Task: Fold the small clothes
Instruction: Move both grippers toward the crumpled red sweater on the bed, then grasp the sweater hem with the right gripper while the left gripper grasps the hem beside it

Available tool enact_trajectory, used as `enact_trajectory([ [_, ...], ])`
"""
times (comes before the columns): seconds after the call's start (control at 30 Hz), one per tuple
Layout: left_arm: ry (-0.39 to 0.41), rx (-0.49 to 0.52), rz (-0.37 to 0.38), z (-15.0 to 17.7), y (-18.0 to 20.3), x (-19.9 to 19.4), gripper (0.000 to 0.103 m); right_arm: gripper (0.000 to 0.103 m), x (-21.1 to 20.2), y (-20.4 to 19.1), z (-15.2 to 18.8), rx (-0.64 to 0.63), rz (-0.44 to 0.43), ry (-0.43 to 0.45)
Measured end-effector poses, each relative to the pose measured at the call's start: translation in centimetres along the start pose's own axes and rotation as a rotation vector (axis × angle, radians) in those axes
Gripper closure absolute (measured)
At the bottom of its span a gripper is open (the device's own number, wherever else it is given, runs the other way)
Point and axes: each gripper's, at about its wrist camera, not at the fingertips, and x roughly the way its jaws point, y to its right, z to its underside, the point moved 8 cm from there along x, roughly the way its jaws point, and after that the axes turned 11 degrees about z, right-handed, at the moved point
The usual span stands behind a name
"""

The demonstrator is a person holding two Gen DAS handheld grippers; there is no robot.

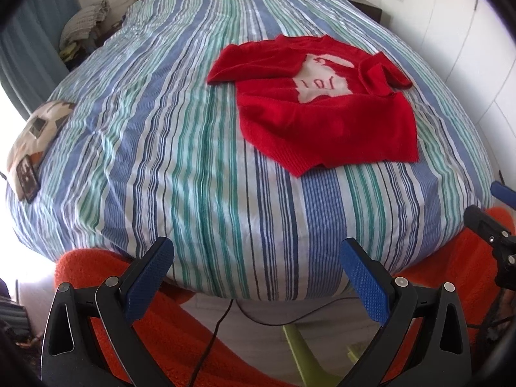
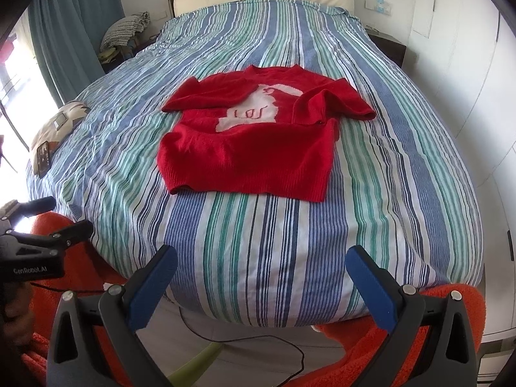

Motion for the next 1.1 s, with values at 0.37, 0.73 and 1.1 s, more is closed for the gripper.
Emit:
enact_trajectory([
  [0.37, -0.056, -0.250, 0.322, -3.0, -5.4, 10.3, 0.001, 0.000, 9.0, 7.8, -1.5, 0.263, -0.180, 0.002],
  [0.73, -0.042, -0.197, 0.364, -7.8, -1.1, 16.7, 0.097, 0.089, 19.2, 5.3, -4.8, 0.342, -0.408, -0.103],
  [1.1, -0.072, 0.036, 0.163, -5.3, -3.6, 11.5, 0.048, 0.098, 12.0, 6.8, -0.6, 0.255, -0.408, -0.165],
])
